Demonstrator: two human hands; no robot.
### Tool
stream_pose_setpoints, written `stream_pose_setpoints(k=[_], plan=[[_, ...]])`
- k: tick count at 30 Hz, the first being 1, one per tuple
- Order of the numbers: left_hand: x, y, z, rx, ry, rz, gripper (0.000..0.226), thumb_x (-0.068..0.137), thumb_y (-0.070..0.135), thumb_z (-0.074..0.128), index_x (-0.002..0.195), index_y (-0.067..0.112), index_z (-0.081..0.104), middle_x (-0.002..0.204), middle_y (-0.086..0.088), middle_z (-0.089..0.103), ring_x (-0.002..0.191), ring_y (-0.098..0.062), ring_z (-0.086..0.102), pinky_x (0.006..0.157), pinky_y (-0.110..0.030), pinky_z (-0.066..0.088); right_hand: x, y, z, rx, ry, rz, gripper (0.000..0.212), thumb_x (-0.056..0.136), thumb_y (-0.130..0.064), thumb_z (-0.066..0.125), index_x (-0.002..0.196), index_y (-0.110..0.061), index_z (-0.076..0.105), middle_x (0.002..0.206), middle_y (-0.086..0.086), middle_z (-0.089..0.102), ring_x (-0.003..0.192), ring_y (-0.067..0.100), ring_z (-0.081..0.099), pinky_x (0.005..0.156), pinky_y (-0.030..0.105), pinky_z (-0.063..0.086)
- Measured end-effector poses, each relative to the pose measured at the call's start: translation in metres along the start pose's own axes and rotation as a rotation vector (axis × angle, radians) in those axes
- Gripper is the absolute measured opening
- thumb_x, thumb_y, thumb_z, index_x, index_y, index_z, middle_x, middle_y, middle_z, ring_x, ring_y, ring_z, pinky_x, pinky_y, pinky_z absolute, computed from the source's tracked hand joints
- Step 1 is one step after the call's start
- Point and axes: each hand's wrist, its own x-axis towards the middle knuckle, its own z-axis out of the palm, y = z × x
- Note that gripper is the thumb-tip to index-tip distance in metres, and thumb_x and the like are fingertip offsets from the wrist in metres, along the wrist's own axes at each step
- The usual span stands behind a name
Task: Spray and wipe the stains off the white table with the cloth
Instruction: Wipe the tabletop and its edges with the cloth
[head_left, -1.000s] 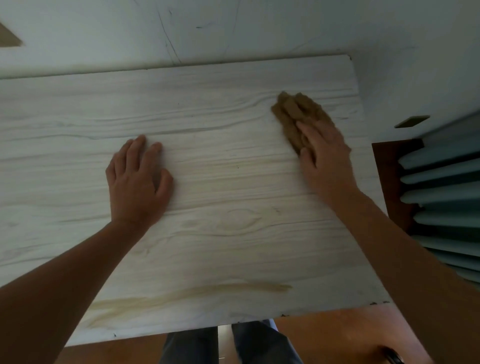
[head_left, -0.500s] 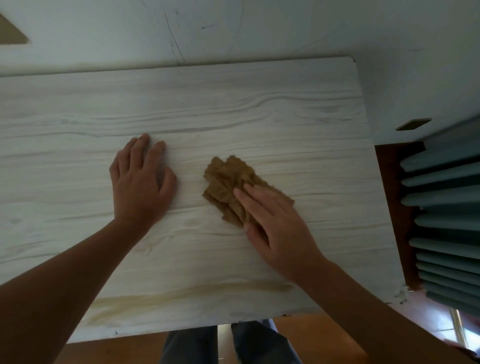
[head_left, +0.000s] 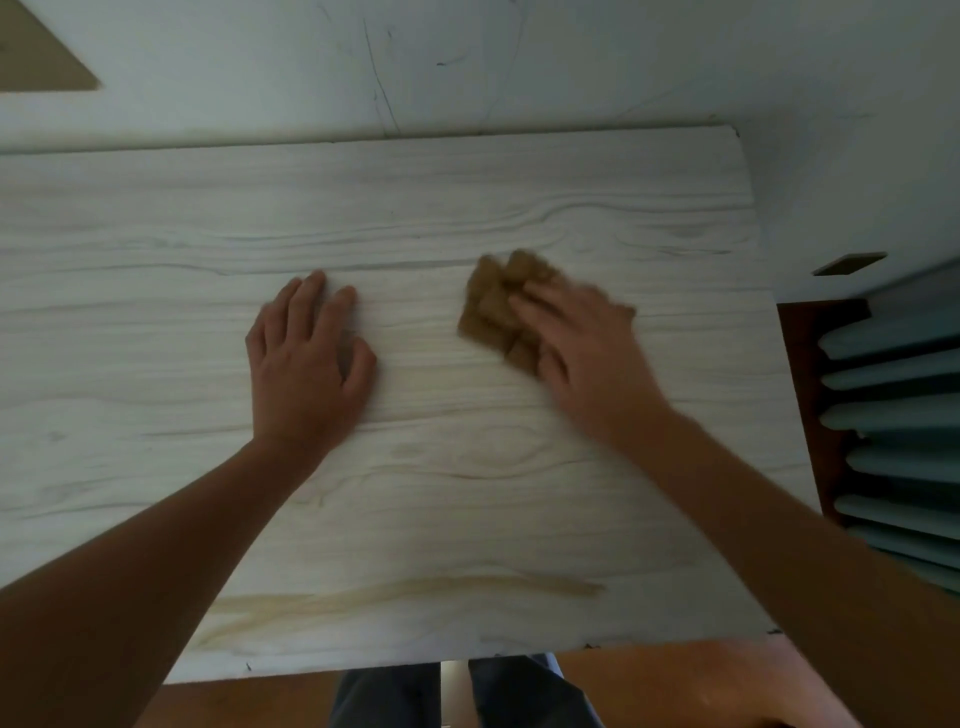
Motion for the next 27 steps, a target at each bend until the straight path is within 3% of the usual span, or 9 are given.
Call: stream_pose_setpoints(k=[4, 8, 11, 16, 20, 23, 27], plan=[[0.001, -0.001, 0.001, 0.007, 0.015, 0.004, 0.055, 0.093, 0.036, 0.046, 0.144, 0.018, 0.051, 0.158, -0.010, 0.042, 0.149, -0.031, 0.032, 0.121, -0.050, 0.026, 0.051, 0.053, -0.013, -0.024, 0.106, 0.209, 0.058, 0.089, -0.010, 0.049, 0.147, -0.014, 0.050, 0.142, 0.014, 0.055, 0.131, 0.036, 0.047, 0.113, 0.049, 0.035], [0.000, -0.001, 0.001, 0.006, 0.010, 0.002, 0.055, 0.093, 0.037, 0.044, 0.144, 0.018, 0.051, 0.158, -0.010, 0.041, 0.149, -0.031, 0.032, 0.121, -0.050, 0.026, 0.059, 0.054, -0.005, -0.043, 0.089, 0.212, 0.049, 0.093, -0.015, 0.044, 0.140, -0.017, 0.058, 0.146, 0.010, 0.054, 0.135, 0.032, 0.046, 0.118, 0.050, 0.026], [0.000, 0.000, 0.000, 0.000, 0.005, -0.001, 0.056, 0.092, 0.037, 0.044, 0.144, 0.018, 0.051, 0.158, -0.010, 0.041, 0.149, -0.031, 0.031, 0.121, -0.050, 0.025, 0.029, 0.022, 0.001, 0.014, 0.035, 0.080, 0.045, 0.091, -0.013, 0.050, 0.134, -0.013, 0.063, 0.143, 0.012, 0.057, 0.132, 0.033, 0.051, 0.117, 0.039, 0.022], [0.000, 0.001, -0.002, -0.009, -0.014, -0.003, 0.056, 0.093, 0.037, 0.044, 0.145, 0.017, 0.049, 0.159, -0.010, 0.039, 0.150, -0.031, 0.030, 0.122, -0.051, 0.024, -0.080, -0.045, 0.003, 0.097, -0.182, -0.198, 0.046, 0.098, -0.021, 0.048, 0.143, -0.020, 0.055, 0.153, 0.006, 0.048, 0.142, 0.029, 0.040, 0.118, 0.049, 0.028], [0.000, 0.001, -0.002, -0.010, -0.007, -0.003, 0.056, 0.093, 0.037, 0.044, 0.145, 0.018, 0.050, 0.159, -0.010, 0.040, 0.150, -0.031, 0.030, 0.121, -0.052, 0.025, -0.095, -0.020, -0.011, 0.011, -0.291, -0.374, 0.048, 0.098, -0.023, 0.050, 0.147, -0.022, 0.051, 0.156, 0.003, 0.044, 0.146, 0.025, 0.037, 0.119, 0.047, 0.029], [0.000, 0.000, 0.000, -0.007, 0.004, -0.003, 0.055, 0.092, 0.036, 0.046, 0.144, 0.019, 0.051, 0.158, -0.009, 0.041, 0.149, -0.031, 0.031, 0.121, -0.051, 0.025, -0.050, 0.023, -0.017, -0.005, -0.201, -0.260, 0.046, 0.096, -0.025, 0.048, 0.140, -0.015, 0.058, 0.148, 0.011, 0.052, 0.136, 0.033, 0.048, 0.114, 0.050, 0.034], [0.000, -0.001, 0.000, -0.009, 0.006, 0.007, 0.055, 0.092, 0.036, 0.047, 0.144, 0.019, 0.050, 0.158, -0.009, 0.041, 0.149, -0.031, 0.031, 0.121, -0.051, 0.025, 0.015, 0.080, -0.029, -0.014, -0.044, 0.068, 0.051, 0.094, -0.020, 0.046, 0.144, -0.013, 0.053, 0.148, 0.014, 0.050, 0.135, 0.035, 0.046, 0.117, 0.051, 0.030]])
